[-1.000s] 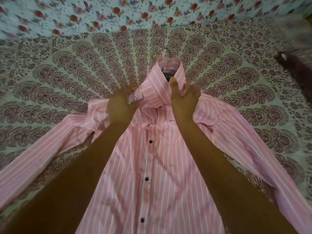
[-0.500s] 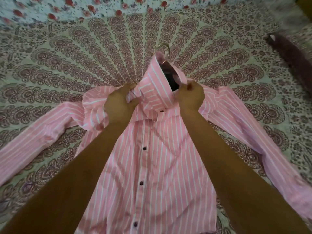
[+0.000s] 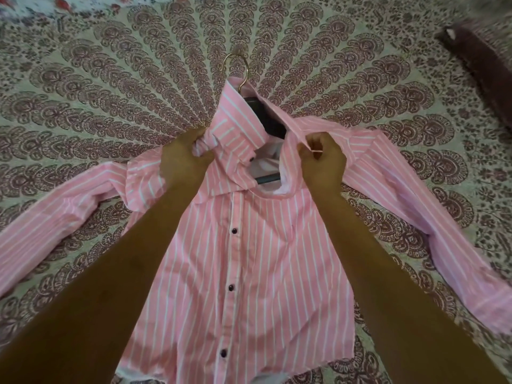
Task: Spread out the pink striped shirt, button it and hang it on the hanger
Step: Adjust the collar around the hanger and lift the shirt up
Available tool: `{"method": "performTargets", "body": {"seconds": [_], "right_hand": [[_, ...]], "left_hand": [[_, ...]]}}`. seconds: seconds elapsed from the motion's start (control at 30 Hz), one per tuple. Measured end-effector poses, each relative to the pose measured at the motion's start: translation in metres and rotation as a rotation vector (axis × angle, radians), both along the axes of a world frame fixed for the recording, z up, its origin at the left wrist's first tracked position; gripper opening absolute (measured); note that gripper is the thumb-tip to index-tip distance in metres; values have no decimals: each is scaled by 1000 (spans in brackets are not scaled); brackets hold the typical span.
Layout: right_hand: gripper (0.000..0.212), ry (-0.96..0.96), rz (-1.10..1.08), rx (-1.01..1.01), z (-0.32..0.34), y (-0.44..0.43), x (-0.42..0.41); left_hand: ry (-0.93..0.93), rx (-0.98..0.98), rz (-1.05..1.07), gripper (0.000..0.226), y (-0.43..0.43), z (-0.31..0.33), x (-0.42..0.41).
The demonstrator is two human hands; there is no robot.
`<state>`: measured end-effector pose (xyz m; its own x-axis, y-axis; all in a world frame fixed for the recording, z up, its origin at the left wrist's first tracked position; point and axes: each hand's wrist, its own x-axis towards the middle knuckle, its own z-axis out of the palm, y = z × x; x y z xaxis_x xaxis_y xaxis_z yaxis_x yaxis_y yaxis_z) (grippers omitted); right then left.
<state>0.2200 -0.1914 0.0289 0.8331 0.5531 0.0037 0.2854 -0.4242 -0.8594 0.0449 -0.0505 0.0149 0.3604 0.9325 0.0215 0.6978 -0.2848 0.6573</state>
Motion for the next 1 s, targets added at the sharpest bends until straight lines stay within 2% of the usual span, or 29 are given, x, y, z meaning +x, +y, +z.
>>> {"method": "performTargets", "body": {"seconds": [0.07,0.17,0.27,0.43,0.5,0.6,0.67,0.77,0.87,1.0], "right_hand": [[8,102,-70,52,-8,-5,-1],[12,356,-65,246,-7,-2,-3],[18,416,9,296,4,3,-5],[49,408,-16,303,8,8,2],[46,390,-13,289,7,9,10],[17,390,43,216,14,14,18],[25,403,90,167,18,20,18],[26,459,115,222,18,24,17],[16,384,212,255,19,19,14],[34,255,335,260,15,8,15]], "left_hand": [[-9,-5,-10,49,1,-3,-2],[-7,-1,-19,47,2,-7,-3],[-46,13,-22,49,1,-6,-4],[-110,-14,-94,48,-1,-2,-10],[-118,-20,-119,48,1,-3,-14],[-127,-31,-156,50,3,-6,-17],[-154,-54,-155,50,2,-7,-18],[-182,-64,-147,50,3,-7,-18],[-174,-41,-178,49,5,-6,-21],[-165,-32,-196,50,7,-8,-24]]}}
